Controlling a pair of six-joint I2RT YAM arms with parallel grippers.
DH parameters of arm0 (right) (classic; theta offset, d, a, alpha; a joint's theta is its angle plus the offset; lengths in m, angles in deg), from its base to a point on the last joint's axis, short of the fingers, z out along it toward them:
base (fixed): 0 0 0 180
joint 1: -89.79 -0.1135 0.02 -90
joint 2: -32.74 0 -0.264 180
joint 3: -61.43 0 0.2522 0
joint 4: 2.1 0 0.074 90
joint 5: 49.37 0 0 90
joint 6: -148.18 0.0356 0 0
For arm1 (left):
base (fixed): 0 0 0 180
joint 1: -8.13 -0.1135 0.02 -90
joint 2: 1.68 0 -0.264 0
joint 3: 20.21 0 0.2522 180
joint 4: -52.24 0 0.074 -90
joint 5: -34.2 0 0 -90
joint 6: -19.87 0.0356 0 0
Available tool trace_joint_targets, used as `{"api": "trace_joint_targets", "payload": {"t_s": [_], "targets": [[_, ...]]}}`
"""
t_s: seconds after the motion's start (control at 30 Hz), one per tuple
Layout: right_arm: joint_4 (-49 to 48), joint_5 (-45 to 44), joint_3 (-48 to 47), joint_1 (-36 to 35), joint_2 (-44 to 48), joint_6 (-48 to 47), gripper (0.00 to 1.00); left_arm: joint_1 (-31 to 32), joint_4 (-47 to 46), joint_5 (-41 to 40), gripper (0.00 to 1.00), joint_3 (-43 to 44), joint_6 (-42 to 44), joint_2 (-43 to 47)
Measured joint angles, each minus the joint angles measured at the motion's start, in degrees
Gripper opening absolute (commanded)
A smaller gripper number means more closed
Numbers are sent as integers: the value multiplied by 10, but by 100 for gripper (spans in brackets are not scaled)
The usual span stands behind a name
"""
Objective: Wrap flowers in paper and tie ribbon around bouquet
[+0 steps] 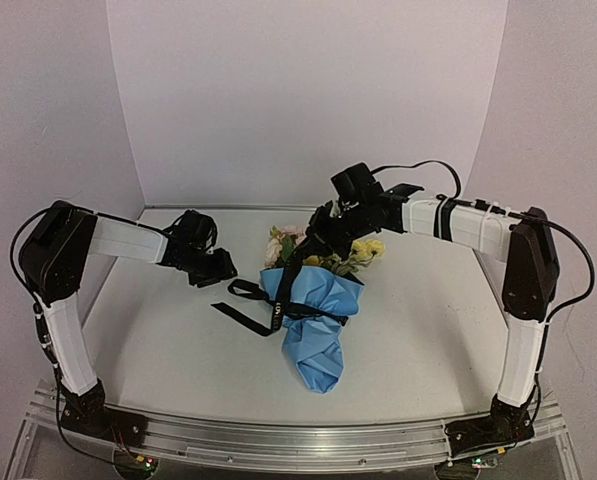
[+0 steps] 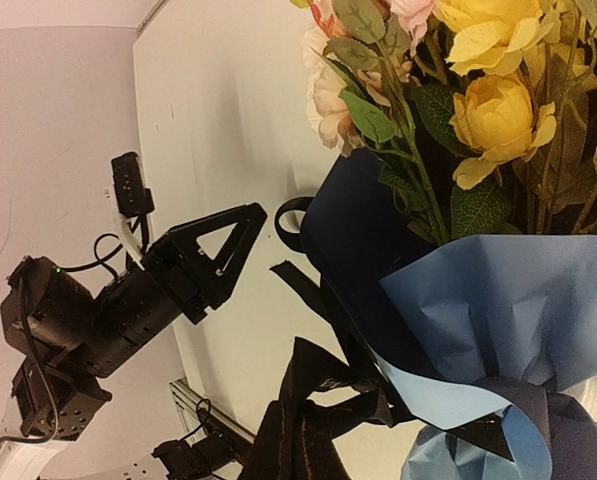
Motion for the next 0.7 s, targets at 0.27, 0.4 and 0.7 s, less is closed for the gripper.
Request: {"api": "trace_joint_targets", "payload": {"t_s": [0.27, 0.4, 0.7], "targets": [[-1, -1, -2, 0, 0, -3, 0, 5, 43, 14, 40, 42, 17, -50], [-1, -1, -6, 0, 0, -4, 0, 13, 54, 23, 25, 65, 26, -67], [-1, 5, -21, -1, -1, -18, 0, 19, 67, 30, 0, 71, 57, -68]]}}
